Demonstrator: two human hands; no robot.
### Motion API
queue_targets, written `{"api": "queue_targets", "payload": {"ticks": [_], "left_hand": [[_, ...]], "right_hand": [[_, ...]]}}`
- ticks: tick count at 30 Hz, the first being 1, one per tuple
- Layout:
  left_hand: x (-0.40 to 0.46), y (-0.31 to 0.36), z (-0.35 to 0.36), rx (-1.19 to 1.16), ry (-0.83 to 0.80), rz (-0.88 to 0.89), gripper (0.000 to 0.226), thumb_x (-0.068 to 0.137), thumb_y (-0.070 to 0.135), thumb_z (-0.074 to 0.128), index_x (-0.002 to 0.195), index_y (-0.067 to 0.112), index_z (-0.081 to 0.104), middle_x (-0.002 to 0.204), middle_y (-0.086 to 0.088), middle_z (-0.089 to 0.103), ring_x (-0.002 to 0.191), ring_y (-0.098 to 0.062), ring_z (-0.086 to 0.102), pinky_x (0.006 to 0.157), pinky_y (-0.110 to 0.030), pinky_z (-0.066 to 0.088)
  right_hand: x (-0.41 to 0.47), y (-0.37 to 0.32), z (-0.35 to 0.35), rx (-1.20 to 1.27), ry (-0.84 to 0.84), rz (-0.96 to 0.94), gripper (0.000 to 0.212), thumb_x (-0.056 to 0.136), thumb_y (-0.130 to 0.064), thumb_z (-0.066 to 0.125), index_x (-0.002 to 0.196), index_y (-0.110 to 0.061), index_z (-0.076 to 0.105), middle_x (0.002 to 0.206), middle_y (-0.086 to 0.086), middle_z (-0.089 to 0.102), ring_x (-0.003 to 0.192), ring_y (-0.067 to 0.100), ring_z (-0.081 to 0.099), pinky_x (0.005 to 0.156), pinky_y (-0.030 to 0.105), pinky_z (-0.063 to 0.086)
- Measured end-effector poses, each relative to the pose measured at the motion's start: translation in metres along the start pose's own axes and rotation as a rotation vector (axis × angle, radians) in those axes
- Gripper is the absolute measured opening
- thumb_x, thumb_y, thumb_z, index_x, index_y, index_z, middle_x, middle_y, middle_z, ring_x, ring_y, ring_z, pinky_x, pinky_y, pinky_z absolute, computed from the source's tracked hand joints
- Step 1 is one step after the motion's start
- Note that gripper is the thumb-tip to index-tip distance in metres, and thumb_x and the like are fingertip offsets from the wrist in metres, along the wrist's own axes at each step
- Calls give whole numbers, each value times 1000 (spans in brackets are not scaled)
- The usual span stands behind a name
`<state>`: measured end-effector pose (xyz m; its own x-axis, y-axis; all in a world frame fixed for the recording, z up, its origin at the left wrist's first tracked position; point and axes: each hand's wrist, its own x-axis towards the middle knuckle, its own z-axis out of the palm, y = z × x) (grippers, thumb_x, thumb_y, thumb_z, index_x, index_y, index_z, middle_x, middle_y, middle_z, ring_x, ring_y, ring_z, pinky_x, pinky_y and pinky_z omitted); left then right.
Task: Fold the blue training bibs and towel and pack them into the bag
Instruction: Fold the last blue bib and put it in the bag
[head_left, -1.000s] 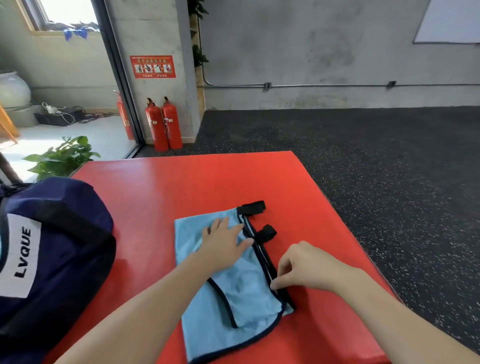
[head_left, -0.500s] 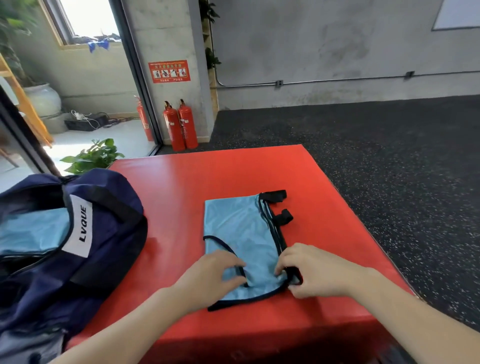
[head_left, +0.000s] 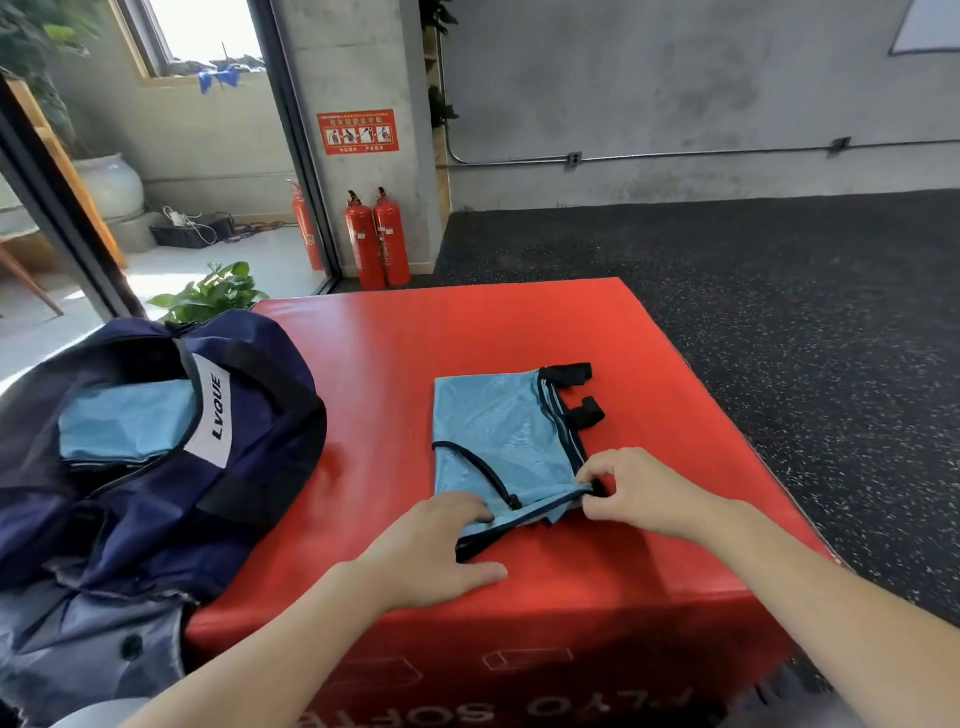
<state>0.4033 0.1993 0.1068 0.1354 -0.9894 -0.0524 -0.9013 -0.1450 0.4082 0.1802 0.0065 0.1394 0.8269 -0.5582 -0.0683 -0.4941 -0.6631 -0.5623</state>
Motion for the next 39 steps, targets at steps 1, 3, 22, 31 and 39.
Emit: {"api": "queue_targets", "payload": {"ticks": [1, 3, 22, 31, 39], "left_hand": [[0, 0, -2, -1, 19, 4, 72, 76, 78, 57, 132, 33, 58, 139, 19, 54, 128, -2, 49, 110, -28, 40], [-1, 0, -5, -27, 63, -1, 49, 80, 63, 56, 117, 32, 64, 119, 17, 65, 110, -4, 60, 98, -31, 48], [29, 5, -51, -872, 361, -164, 34, 72, 33, 63, 65, 1, 59, 60, -6, 49, 59, -18, 47, 58, -36, 39], [104, -32, -54, -980, 501, -410, 45, 83, 49, 66, 67, 8, 56, 66, -5, 45, 66, -20, 40, 65, -39, 33], [110, -47, -25, -735, 322, -496, 55, 80, 37, 81, 126, 29, 50, 98, 9, 67, 82, -4, 64, 67, -19, 48]], "right_hand": [[-2, -3, -3, 33, 7, 23, 20, 71, -40, 66, 85, -28, 74, 81, -10, 70, 62, 8, 54, 65, 32, 47], [-2, -6, -6, 84, 8, 38, 9, 75, -28, 72, 83, -26, 75, 67, -11, 61, 50, 4, 40, 52, 24, 35], [33, -27, -37, 397, 177, -10, 20, 71, -24, 57, 71, -5, 52, 60, -8, 43, 58, 11, 35, 58, 30, 27], [121, 0, -36, 393, 151, 164, 9, 88, -26, 67, 85, -19, 71, 79, 3, 74, 70, 15, 62, 68, 33, 45], [152, 26, -10, 166, 146, 166, 5, 94, -31, 66, 92, -27, 69, 87, -9, 72, 83, 12, 66, 71, 30, 49]]}}
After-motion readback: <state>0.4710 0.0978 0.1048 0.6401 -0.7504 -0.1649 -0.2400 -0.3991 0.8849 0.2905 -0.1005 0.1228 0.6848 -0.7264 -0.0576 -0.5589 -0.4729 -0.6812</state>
